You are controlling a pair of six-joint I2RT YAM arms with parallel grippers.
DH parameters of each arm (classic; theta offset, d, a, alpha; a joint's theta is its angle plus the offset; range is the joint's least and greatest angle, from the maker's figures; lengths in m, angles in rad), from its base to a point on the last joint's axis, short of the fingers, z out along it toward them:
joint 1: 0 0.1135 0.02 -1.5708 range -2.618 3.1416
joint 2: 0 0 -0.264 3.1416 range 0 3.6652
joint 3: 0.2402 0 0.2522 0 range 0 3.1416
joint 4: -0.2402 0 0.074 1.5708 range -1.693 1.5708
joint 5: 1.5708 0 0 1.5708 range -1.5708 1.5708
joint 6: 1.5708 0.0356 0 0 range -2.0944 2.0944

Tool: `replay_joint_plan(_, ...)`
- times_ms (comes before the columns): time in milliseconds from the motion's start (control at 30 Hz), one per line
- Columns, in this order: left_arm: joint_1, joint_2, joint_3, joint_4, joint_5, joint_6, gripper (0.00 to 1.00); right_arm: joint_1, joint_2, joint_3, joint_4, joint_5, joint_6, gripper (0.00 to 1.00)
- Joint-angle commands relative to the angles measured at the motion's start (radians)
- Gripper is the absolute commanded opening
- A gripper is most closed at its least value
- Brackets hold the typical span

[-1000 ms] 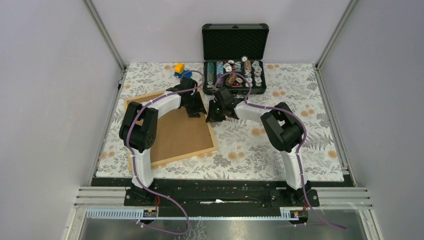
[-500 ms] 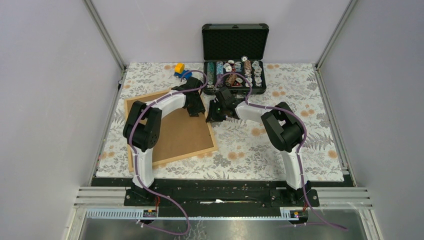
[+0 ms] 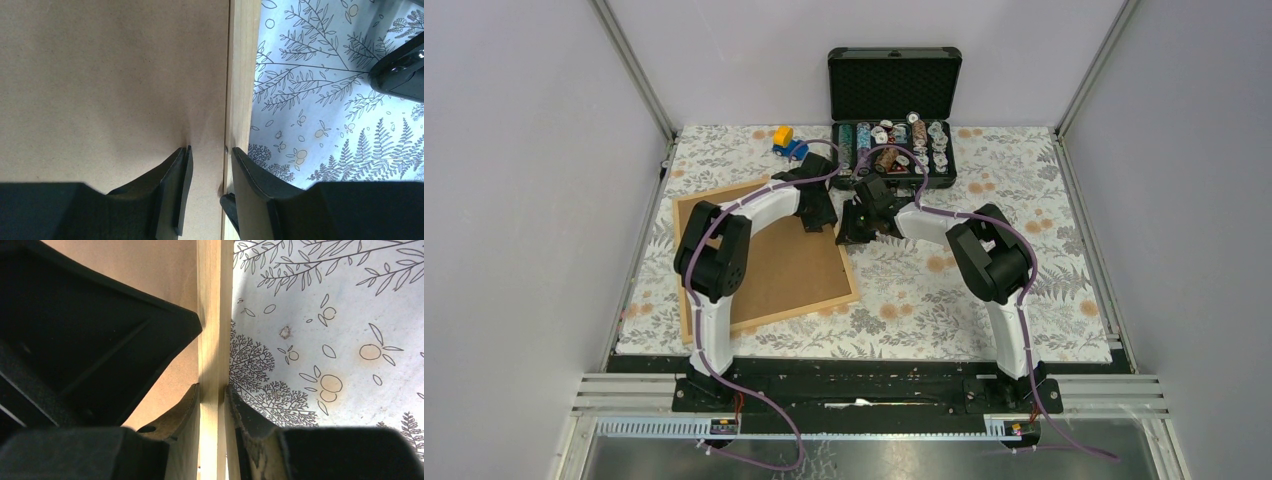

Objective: Put the photo into the frame

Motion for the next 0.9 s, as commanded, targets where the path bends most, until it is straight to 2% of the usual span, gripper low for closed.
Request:
replay_joint_plan(0, -0.019, 0.041, 0.009, -0.059, -0.052, 0.009, 0.42, 0.003, 0.057, -0.040, -0.113, -0.010, -0.024, 0.01)
replay_joint_plan(333, -0.040, 0.091, 0.038, -0.130, -0.104, 0.017, 0.43, 0.002, 0.055, -0.041, -0.113, -0.010, -0.025, 0.00)
replay_joint_plan(600, -0.050, 0.087, -0.001, -0.150, -0.153, 0.015, 0.43, 0.002, 0.057, -0.041, -0.113, -0.008, -0.026, 0.00)
replay_joint_plan(867, -0.049, 0.068, -0.031, -0.162, -0.200, 0.003, 0.38, -0.001, 0.061, -0.039, -0.114, -0.012, -0.024, 0.00)
